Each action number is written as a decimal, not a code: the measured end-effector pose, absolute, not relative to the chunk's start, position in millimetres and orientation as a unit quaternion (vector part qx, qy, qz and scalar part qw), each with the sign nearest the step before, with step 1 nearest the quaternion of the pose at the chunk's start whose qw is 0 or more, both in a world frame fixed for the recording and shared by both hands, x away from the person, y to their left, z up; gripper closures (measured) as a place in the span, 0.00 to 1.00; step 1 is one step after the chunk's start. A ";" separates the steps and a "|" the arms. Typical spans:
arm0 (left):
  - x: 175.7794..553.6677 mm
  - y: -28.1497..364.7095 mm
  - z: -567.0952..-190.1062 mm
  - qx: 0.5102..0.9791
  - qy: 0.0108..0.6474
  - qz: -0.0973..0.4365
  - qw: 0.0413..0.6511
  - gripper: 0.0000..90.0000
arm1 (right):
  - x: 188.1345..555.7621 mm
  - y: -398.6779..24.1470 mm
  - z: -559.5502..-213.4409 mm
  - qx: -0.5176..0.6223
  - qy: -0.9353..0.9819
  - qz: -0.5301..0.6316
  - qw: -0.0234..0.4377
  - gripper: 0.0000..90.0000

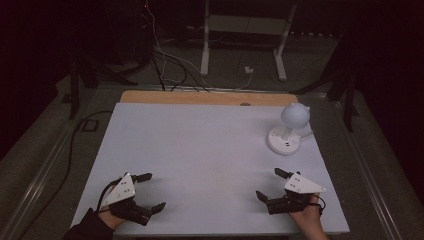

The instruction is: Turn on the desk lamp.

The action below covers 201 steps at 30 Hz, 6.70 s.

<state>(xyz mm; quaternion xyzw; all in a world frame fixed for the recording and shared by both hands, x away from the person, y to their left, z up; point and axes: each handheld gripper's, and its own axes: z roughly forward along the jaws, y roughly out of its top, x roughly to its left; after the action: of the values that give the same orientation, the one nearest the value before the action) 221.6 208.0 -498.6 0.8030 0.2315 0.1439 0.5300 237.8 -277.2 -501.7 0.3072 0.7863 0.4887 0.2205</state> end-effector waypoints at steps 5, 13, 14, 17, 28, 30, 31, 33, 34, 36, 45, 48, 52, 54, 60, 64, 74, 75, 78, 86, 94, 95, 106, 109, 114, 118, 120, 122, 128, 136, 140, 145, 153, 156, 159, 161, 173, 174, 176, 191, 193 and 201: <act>222.1 208.3 -498.7 0.801 0.230 0.145 0.533 0.00 | 238.7 -275.1 -502.3 0.301 0.794 0.480 0.221 0.00; 223.0 207.0 -498.9 0.801 0.223 0.145 0.537 0.00 | 238.7 -270.4 -503.9 0.296 0.806 0.462 0.223 0.00; 222.8 207.1 -499.0 0.800 0.223 0.146 0.537 0.00 | 238.2 -270.0 -504.0 0.296 0.808 0.459 0.222 0.00; 222.2 208.0 -499.1 0.800 0.227 0.146 0.536 0.00 | 237.1 -268.5 -502.9 0.295 0.812 0.454 0.219 0.00; 219.3 209.6 -498.9 0.800 0.226 0.151 0.535 0.00 | 232.3 -261.9 -495.5 0.294 0.817 0.449 0.209 0.00; 219.0 209.9 -498.6 0.798 0.226 0.149 0.538 0.00 | 231.6 -260.2 -494.5 0.293 0.818 0.451 0.204 0.00; 218.9 210.0 -498.4 0.798 0.227 0.150 0.539 0.00 | 231.4 -259.1 -494.1 0.293 0.819 0.451 0.200 0.00; 218.9 210.1 -498.3 0.797 0.226 0.150 0.540 0.00 | 230.5 -257.3 -492.9 0.295 0.820 0.451 0.193 0.00; 218.9 210.1 -498.3 0.797 0.226 0.150 0.540 0.00 | 230.0 -256.2 -492.0 0.295 0.820 0.452 0.189 0.00; 219.1 210.1 -498.1 0.797 0.226 0.149 0.540 0.00 | 229.6 -255.3 -490.9 0.294 0.821 0.453 0.187 0.00; 219.0 210.1 -498.1 0.795 0.227 0.153 0.542 0.00 | 227.1 -246.2 -474.0 0.289 0.822 0.463 0.163 0.00; 218.9 210.2 -497.7 0.793 0.227 0.152 0.544 0.00 | 227.4 -243.5 -467.9 0.287 0.821 0.464 0.167 0.00; 219.0 210.0 -497.8 0.794 0.227 0.151 0.544 0.00 | 230.8 -240.9 -459.4 0.283 0.819 0.470 0.171 0.01; 218.9 210.0 -497.7 0.793 0.228 0.151 0.545 0.00 | 233.4 -240.5 -454.4 0.284 0.814 0.475 0.176 0.01; 218.9 210.3 -497.4 0.792 0.229 0.151 0.546 0.00 | 239.4 -238.6 -443.9 0.282 0.810 0.479 0.188 0.01; 218.8 210.4 -497.4 0.792 0.229 0.152 0.545 0.00 | 246.2 -239.5 -438.2 0.285 0.805 0.483 0.194 0.01; 218.7 210.8 -497.3 0.792 0.229 0.150 0.546 0.00 | 262.6 -250.4 -422.2 0.299 0.790 0.489 0.215 0.01; 218.7 210.8 -497.1 0.791 0.229 0.150 0.548 0.00 | 264.2 -251.2 -421.0 0.301 0.790 0.487 0.219 0.01; 218.8 210.8 -497.5 0.792 0.229 0.150 0.546 0.00 | 269.4 -254.8 -418.2 0.308 0.786 0.488 0.225 0.01; 218.7 210.8 -497.4 0.792 0.228 0.150 0.546 0.00 | 285.7 -265.6 -415.4 0.337 0.762 0.495 0.244 0.00; 218.8 210.7 -497.4 0.792 0.229 0.149 0.546 0.00 | 300.3 -273.5 -415.7 0.368 0.747 0.476 0.283 0.00; 218.7 210.7 -497.5 0.793 0.229 0.149 0.545 0.00 | 302.5 -274.6 -415.9 0.374 0.745 0.476 0.281 0.00; 218.9 210.6 -497.6 0.792 0.229 0.149 0.546 0.00 | 324.6 -283.5 -426.0 0.426 0.722 0.447 0.312 0.00; 218.7 210.5 -497.5 0.793 0.228 0.149 0.546 0.00 | 329.2 -285.6 -429.0 0.437 0.715 0.446 0.313 0.00; 218.7 210.6 -497.6 0.793 0.228 0.148 0.545 0.00 | 334.4 -287.8 -434.1 0.456 0.706 0.439 0.317 0.00; 218.6 210.5 -497.6 0.793 0.229 0.148 0.545 0.00 | 338.9 -290.3 -440.0 0.473 0.703 0.431 0.311 0.00; 218.4 210.3 -497.6 0.794 0.228 0.148 0.544 0.00 | 340.6 -291.2 -443.3 0.479 0.704 0.426 0.307 0.00; 218.7 210.2 -497.5 0.793 0.228 0.147 0.546 0.00 | 341.8 -291.9 -446.4 0.483 0.704 0.423 0.304 0.00; 218.7 210.1 -497.6 0.793 0.228 0.147 0.545 0.00 | 348.2 -296.5 -457.8 0.507 0.701 0.414 0.283 0.00; 218.6 209.8 -498.0 0.796 0.227 0.146 0.542 0.00 | 354.3 -298.5 -469.5 0.540 0.679 0.407 0.287 0.00; 218.8 209.8 -497.7 0.795 0.228 0.144 0.544 0.00 | 355.9 -298.9 -472.9 0.551 0.668 0.407 0.290 0.05; 218.7 209.6 -497.6 0.795 0.228 0.144 0.543 0.00 | 356.2 -298.9 -475.5 0.573 0.656 0.395 0.290 0.22; 218.7 209.4 -497.9 0.797 0.229 0.142 0.541 0.00 | 355.5 -299.5 -475.1 0.585 0.652 0.368 0.312 0.63; 218.8 209.4 -497.8 0.796 0.229 0.142 0.542 0.00 | 355.4 -299.0 -475.6 0.586 0.651 0.365 0.315 0.71; 219.1 209.6 -497.9 0.796 0.232 0.137 0.543 0.00 | 355.8 -298.3 -476.9 0.587 0.653 0.361 0.315 0.76; 219.2 209.6 -498.0 0.796 0.233 0.137 0.542 0.00 | 356.3 -297.5 -478.1 0.589 0.652 0.357 0.316 0.80; 219.0 209.4 -497.7 0.794 0.231 0.139 0.545 0.00 | 361.9 -296.7 -485.4 0.594 0.661 0.334 0.314 1.00; 219.1 209.4 -497.7 0.794 0.231 0.139 0.545 0.00 | 362.3 -296.6 -485.9 0.594 0.662 0.333 0.313 1.00; 219.0 209.4 -497.9 0.796 0.231 0.138 0.542 0.00 | 363.1 -296.6 -486.9 0.596 0.661 0.332 0.312 1.00; 219.7 209.5 -497.8 0.793 0.234 0.137 0.546 0.00 | 370.6 -293.1 -498.2 0.587 0.679 0.312 0.313 1.00; 219.5 209.4 -498.0 0.794 0.233 0.138 0.544 0.00 | 372.3 -293.5 -500.1 0.588 0.679 0.309 0.313 1.00; 220.0 209.5 -497.9 0.794 0.233 0.139 0.544 0.00 | 373.9 -291.7 -503.3 0.584 0.685 0.304 0.313 1.00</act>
<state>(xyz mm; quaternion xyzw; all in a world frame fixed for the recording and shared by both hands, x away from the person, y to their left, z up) 220.0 209.5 -497.9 0.7937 0.2333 0.1385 0.5444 373.9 -291.7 -503.3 0.5835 0.6845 0.3044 0.3134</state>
